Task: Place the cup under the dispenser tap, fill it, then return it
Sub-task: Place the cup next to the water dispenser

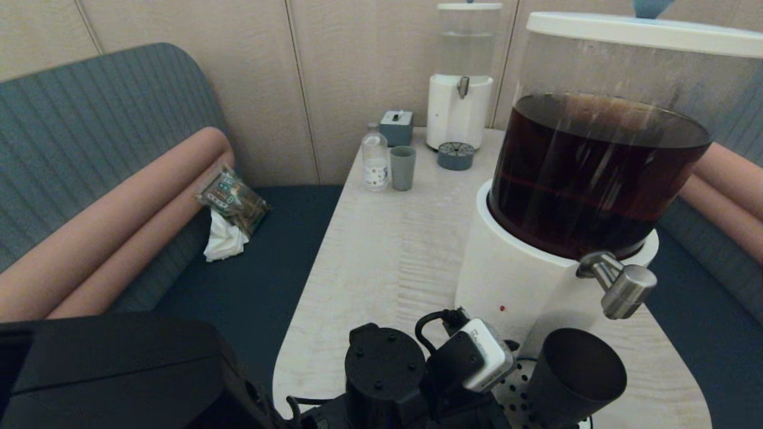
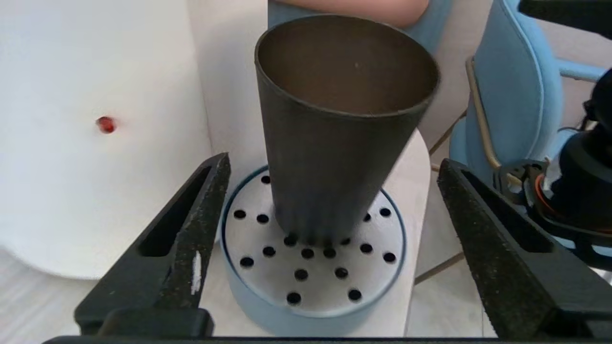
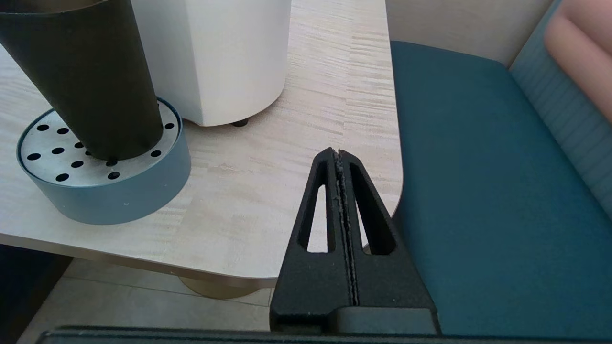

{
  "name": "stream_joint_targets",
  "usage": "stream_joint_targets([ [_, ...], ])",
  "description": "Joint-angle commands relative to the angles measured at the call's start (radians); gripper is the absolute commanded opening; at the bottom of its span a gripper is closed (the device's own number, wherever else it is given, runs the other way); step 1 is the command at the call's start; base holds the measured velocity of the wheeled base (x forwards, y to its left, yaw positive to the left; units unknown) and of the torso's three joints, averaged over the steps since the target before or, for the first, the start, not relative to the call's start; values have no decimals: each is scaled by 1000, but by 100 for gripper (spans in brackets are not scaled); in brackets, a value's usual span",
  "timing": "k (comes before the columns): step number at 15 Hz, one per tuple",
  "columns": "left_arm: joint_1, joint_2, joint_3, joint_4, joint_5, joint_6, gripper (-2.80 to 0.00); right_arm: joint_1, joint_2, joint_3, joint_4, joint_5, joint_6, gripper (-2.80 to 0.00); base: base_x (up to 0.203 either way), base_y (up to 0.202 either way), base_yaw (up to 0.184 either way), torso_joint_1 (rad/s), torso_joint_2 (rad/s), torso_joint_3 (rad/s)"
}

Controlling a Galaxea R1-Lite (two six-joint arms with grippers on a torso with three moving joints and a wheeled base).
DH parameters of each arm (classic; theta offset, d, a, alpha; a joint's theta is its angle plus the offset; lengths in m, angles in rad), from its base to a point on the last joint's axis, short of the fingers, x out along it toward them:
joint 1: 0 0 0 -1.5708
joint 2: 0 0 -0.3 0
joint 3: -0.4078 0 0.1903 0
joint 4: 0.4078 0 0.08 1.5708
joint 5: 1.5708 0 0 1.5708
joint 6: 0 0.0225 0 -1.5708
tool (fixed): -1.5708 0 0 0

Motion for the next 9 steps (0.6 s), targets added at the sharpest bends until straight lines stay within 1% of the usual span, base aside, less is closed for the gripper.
stream_joint_targets([
  [1,1,33,-21,-7,-2,0,0,0,1,9,0,0,-1,-280,0,0,0,0,0,0],
  [9,0,91,-112,3,-2,-2,0,0,1,9,-2,0,-1,-280,0,0,0,0,0,0],
])
